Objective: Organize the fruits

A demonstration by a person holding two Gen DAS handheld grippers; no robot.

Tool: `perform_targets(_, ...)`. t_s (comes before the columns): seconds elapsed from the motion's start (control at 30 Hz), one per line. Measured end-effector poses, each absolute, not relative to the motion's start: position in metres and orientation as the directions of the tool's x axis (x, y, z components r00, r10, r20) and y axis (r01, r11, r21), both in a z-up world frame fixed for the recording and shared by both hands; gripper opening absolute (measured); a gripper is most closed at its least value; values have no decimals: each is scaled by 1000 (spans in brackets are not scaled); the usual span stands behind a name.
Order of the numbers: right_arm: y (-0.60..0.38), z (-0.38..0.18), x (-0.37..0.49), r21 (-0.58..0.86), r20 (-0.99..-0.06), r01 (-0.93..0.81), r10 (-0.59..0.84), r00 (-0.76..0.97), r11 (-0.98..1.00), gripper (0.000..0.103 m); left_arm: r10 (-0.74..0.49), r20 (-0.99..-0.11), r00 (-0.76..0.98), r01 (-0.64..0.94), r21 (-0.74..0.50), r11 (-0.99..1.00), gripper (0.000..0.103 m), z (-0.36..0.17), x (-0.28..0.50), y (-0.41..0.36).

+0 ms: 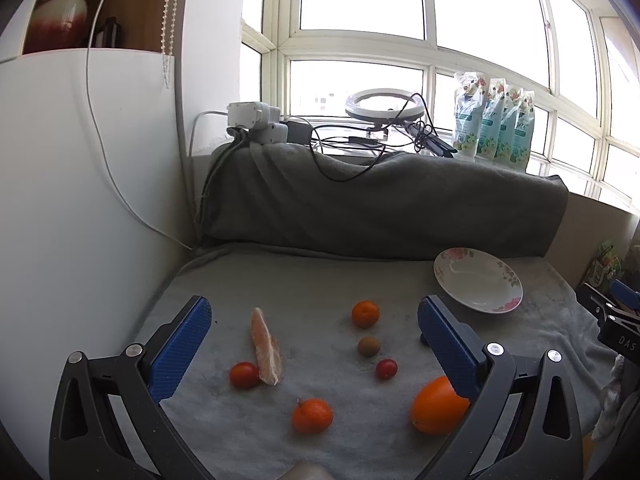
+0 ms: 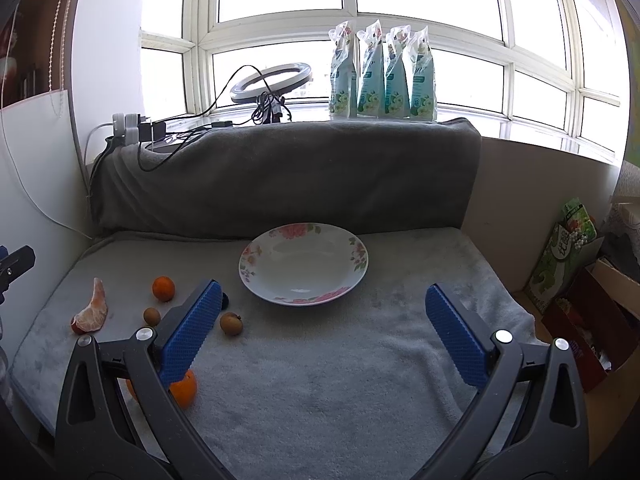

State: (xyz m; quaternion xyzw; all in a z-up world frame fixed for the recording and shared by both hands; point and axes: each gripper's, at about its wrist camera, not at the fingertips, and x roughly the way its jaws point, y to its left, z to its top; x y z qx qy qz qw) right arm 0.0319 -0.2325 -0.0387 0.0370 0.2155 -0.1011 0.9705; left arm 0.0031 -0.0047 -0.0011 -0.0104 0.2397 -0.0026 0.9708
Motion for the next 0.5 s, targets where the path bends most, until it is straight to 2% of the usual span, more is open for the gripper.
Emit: perform_targets(0.5,-234,-39,31,41,-432,209,-172,886,977,103,-27,-461,887,22,-15,1000,102,-1,3,-10)
